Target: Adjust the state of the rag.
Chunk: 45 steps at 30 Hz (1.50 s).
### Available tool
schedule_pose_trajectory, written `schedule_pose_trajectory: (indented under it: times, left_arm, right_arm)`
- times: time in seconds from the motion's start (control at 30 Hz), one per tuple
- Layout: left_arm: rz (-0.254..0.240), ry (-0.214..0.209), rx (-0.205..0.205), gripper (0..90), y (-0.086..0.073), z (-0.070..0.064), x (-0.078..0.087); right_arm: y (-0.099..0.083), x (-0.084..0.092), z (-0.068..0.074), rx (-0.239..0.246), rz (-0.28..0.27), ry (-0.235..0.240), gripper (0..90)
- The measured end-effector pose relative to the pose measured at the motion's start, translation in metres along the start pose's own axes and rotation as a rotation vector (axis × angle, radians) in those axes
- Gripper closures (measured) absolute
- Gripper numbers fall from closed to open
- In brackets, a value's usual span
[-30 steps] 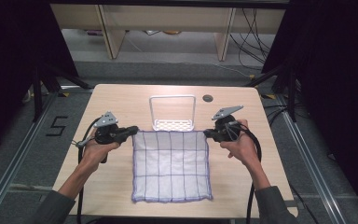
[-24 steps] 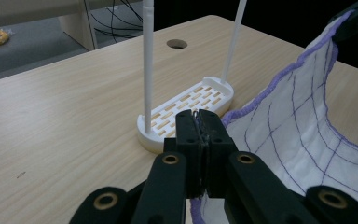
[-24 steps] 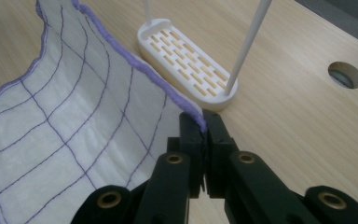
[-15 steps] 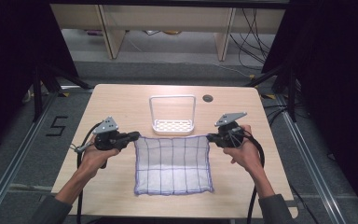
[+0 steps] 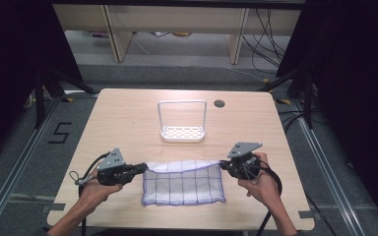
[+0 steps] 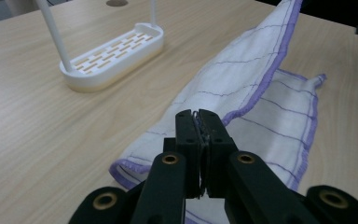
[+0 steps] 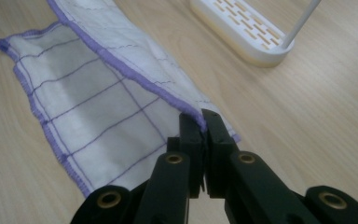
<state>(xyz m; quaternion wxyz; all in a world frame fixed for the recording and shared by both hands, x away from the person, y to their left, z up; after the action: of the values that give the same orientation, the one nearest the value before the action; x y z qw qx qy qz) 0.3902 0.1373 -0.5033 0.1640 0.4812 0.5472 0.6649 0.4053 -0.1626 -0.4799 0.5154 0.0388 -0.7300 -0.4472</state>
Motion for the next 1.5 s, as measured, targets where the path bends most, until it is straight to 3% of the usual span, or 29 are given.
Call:
schedule_pose_trajectory:
  times: [0.13,0.2,0.37,0.47,0.6,0.67,0.8,0.87,0.93,1.03,1.07,1.2,1.27,1.3,1.4,1.5]
  left_arm:
    - [0.021,-0.016,-0.008,86.9,-0.009,-0.010,0.001]
    - [0.065,-0.041,-0.036,86.8,-0.023,-0.019,-0.002]
    - [0.121,-0.052,-0.033,86.7,-0.045,-0.025,-0.007]
    - [0.132,-0.071,-0.036,86.6,-0.049,-0.030,-0.008]
    - [0.112,-0.055,-0.038,86.7,-0.049,-0.030,-0.006]
    - [0.127,-0.059,-0.039,86.7,-0.051,-0.031,-0.005]
    - [0.136,-0.076,-0.065,86.7,-0.056,-0.037,-0.006]
    - [0.169,-0.098,-0.086,86.4,-0.061,-0.042,-0.006]
    - [0.205,-0.090,-0.093,85.8,-0.066,-0.041,-0.006]
    - [0.191,-0.099,-0.070,78.3,-0.065,-0.041,-0.006]
    - [0.180,-0.112,-0.043,73.6,-0.063,-0.042,-0.005]
    - [0.124,-0.095,0.004,55.3,-0.048,-0.034,0.005]
    - [0.095,-0.059,0.033,50.2,-0.037,-0.025,0.010]
    - [0.082,-0.042,0.047,48.3,-0.033,-0.020,0.011]
    - [0.049,0.004,0.065,43.3,-0.021,-0.004,0.009]
    - [0.061,0.043,0.085,40.9,-0.016,0.013,0.001]
  right_arm:
    - [-0.009,0.002,0.009,0.020,0.016,-0.018,88.7]
    - [-0.018,0.001,0.019,0.047,0.030,-0.030,88.6]
    - [-0.035,-0.008,0.032,0.052,0.051,-0.001,88.4]
    - [-0.043,-0.013,0.037,0.048,0.052,0.016,88.4]
    - [-0.054,-0.014,0.045,0.058,0.057,0.036,88.3]
    - [-0.061,-0.015,0.047,0.061,0.065,0.037,88.1]
    - [-0.070,-0.015,0.047,0.052,0.073,0.044,87.8]
    - [-0.076,-0.016,0.049,0.047,0.084,0.051,84.9]
    - [-0.081,-0.016,0.050,0.038,0.108,0.061,79.4]
    - [-0.085,-0.010,0.051,-0.001,0.083,0.057,67.7]
    - [-0.084,-0.004,0.051,-0.026,0.072,0.056,64.7]
    - [-0.078,0.016,0.048,-0.121,-0.028,0.055,54.7]
    - [-0.075,0.020,0.048,-0.173,-0.041,0.057,54.5]
    - [-0.073,0.019,0.046,-0.177,-0.059,0.034,54.5]
    - [-0.070,0.013,0.043,-0.191,-0.026,-0.015,53.2]
    - [-0.069,0.005,0.045,-0.211,0.011,-0.032,50.8]
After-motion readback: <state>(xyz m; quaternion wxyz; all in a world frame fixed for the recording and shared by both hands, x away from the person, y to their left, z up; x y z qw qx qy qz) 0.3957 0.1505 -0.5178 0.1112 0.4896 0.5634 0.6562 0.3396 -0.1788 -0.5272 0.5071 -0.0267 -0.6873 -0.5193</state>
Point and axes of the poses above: each handheld gripper's, and its own axes: x roughly backward along the jaws, y roughly out of its top, z roughly to its left, the point moved 8 cm from there along -x, roughly forward along the jaws, and after that the axes turned 1 degree about -x, right-handed, at the moved point
